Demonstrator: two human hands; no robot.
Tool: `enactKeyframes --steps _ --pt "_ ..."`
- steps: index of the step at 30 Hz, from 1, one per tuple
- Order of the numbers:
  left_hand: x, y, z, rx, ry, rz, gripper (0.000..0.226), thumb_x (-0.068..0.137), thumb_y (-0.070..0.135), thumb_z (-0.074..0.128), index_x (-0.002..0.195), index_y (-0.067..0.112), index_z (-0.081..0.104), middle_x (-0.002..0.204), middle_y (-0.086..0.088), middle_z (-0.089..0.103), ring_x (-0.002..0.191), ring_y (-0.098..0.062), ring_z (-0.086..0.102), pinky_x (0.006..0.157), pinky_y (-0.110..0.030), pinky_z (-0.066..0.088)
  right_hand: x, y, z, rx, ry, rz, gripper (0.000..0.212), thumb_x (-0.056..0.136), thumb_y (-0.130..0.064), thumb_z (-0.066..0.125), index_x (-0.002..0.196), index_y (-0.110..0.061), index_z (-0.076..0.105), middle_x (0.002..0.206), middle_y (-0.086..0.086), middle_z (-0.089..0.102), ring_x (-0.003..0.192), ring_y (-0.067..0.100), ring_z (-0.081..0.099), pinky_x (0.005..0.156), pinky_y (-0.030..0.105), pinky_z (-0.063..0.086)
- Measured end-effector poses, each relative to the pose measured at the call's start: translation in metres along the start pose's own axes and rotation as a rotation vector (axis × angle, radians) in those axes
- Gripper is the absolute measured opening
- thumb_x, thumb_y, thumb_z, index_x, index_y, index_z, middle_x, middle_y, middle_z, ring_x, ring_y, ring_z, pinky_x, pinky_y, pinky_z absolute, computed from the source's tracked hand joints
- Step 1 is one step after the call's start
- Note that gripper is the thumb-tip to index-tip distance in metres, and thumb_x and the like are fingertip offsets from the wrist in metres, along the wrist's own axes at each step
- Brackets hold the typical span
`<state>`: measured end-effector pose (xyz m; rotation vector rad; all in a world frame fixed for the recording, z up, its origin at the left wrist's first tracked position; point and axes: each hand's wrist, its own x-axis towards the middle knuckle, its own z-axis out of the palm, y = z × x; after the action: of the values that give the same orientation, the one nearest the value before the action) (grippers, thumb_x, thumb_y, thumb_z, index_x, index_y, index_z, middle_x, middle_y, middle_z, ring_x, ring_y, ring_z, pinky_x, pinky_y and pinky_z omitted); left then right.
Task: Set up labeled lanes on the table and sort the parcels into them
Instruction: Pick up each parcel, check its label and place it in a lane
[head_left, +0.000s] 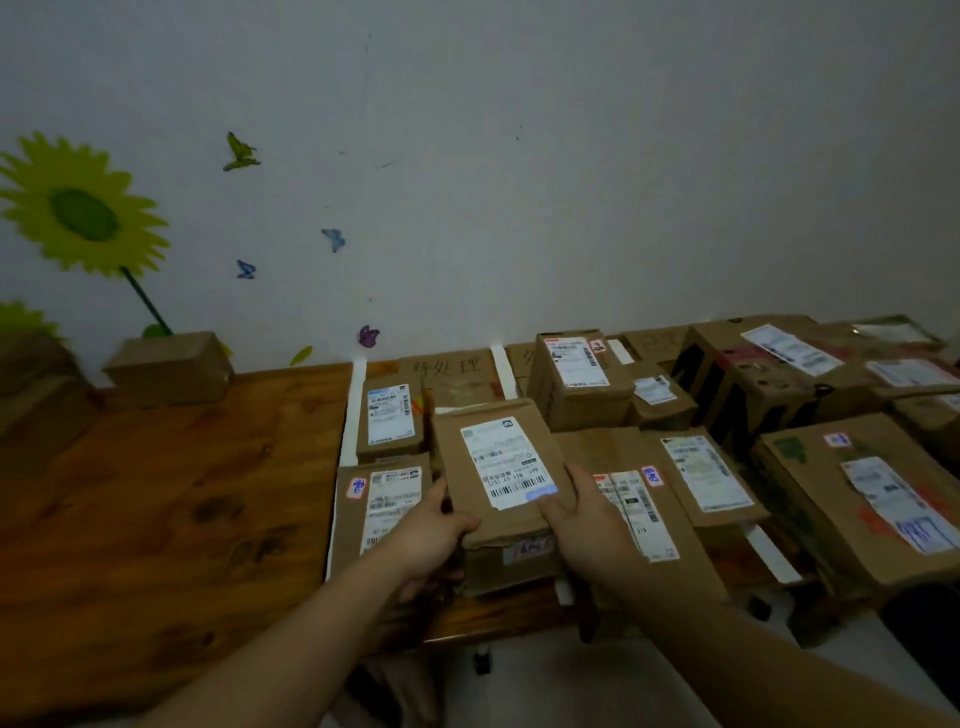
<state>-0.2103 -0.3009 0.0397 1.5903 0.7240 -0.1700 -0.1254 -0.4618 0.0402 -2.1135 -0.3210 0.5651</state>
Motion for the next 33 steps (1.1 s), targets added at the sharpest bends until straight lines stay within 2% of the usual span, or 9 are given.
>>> enactKeyframes --steps 2,6,9,12,15,17,21,26,33 --pt "0.001 0.000 0.004 -0.005 0.001 -0.024 0.056 0.095 0.014 0.050 0.142 0.035 0.029 0.116 0.005 0.057 0.104 -0.021 0.058 0.078 -0.041 0.056 0.004 0.006 0.000 -0.020 -0.022 0.006 0.058 0.099 -0.031 0.047 0.150 -0.027 0.019 0.141 0.000 0.047 0.108 0.012 0.050 0.075 0.020 0.037" --pt "0.006 -0.003 0.007 -0.001 0.006 -0.038 0.053 0.095 0.010 0.048 0.141 0.032 0.031 0.104 0.009 0.060 0.094 -0.017 0.059 0.074 -0.037 0.054 0.011 0.018 0.008 -0.049 -0.064 -0.003 0.060 0.099 -0.034 0.045 0.151 -0.030 0.015 0.142 -0.001 0.046 0.093 0.005 0.045 0.062 0.014 0.034" --pt "0.012 -0.006 0.002 0.014 0.035 -0.012 0.055 0.094 0.007 0.048 0.142 0.028 0.032 0.102 0.010 0.059 0.090 -0.009 0.058 0.072 -0.026 0.051 0.016 0.024 0.016 -0.088 -0.075 -0.041 0.058 0.099 -0.036 0.044 0.150 -0.034 0.016 0.139 -0.002 0.049 0.096 0.005 0.048 0.074 0.019 0.043" --pt "0.010 -0.008 -0.003 0.145 0.045 0.024 0.059 0.095 0.012 0.048 0.146 0.028 0.024 0.125 0.003 0.056 0.099 -0.011 0.057 0.075 -0.020 0.048 0.019 0.026 0.022 -0.196 -0.101 -0.090 0.053 0.098 -0.043 0.040 0.147 -0.040 0.018 0.136 -0.001 0.049 0.108 0.012 0.053 0.090 0.029 0.048" --pt "0.012 -0.012 -0.006 0.380 0.087 0.111 0.070 0.097 0.023 0.045 0.151 0.032 0.002 0.152 0.001 0.027 0.126 -0.018 0.043 0.084 -0.017 0.046 0.024 0.024 0.023 -0.373 -0.113 -0.100 0.056 0.097 -0.050 0.035 0.148 -0.037 0.016 0.146 0.004 0.036 0.126 0.021 0.043 0.101 0.038 0.041" --pt "0.017 -0.015 -0.008 0.582 0.102 0.184 0.068 0.098 0.033 0.041 0.150 0.035 -0.001 0.159 0.007 -0.001 0.143 -0.020 0.017 0.109 -0.028 0.031 0.027 0.021 0.022 -0.564 -0.088 -0.161 0.060 0.093 -0.057 0.028 0.148 -0.033 0.019 0.156 0.005 0.019 0.140 0.026 0.024 0.112 0.048 0.030" --pt "0.024 -0.019 -0.016 0.875 0.079 0.225 0.067 0.096 0.054 0.033 0.149 0.037 -0.004 0.156 0.012 -0.018 0.146 -0.019 -0.010 0.117 -0.042 0.005 0.028 0.015 0.021 -0.632 -0.104 -0.181 0.062 0.097 -0.053 0.031 0.151 -0.028 0.015 0.161 0.004 0.003 0.145 0.025 0.015 0.116 0.044 0.020" --pt "0.026 -0.010 -0.027 1.011 0.028 0.191 0.074 0.092 0.060 0.036 0.150 0.035 -0.003 0.158 0.010 -0.013 0.146 -0.020 -0.011 0.117 -0.045 0.003 0.039 -0.005 0.017 -0.739 -0.109 -0.216 0.064 0.091 -0.059 0.038 0.144 -0.024 0.029 0.152 0.007 0.022 0.135 0.024 0.029 0.107 0.041 0.032" --pt "-0.005 0.000 -0.109 0.885 0.225 0.149 0.071 0.092 0.052 0.047 0.150 0.032 0.012 0.160 0.002 -0.001 0.147 -0.023 -0.002 0.119 -0.041 0.007 0.050 -0.074 0.053 -0.830 -0.110 -0.436 0.061 0.090 -0.062 0.040 0.139 -0.026 0.041 0.143 0.006 0.040 0.130 0.025 0.037 0.106 0.042 0.033"
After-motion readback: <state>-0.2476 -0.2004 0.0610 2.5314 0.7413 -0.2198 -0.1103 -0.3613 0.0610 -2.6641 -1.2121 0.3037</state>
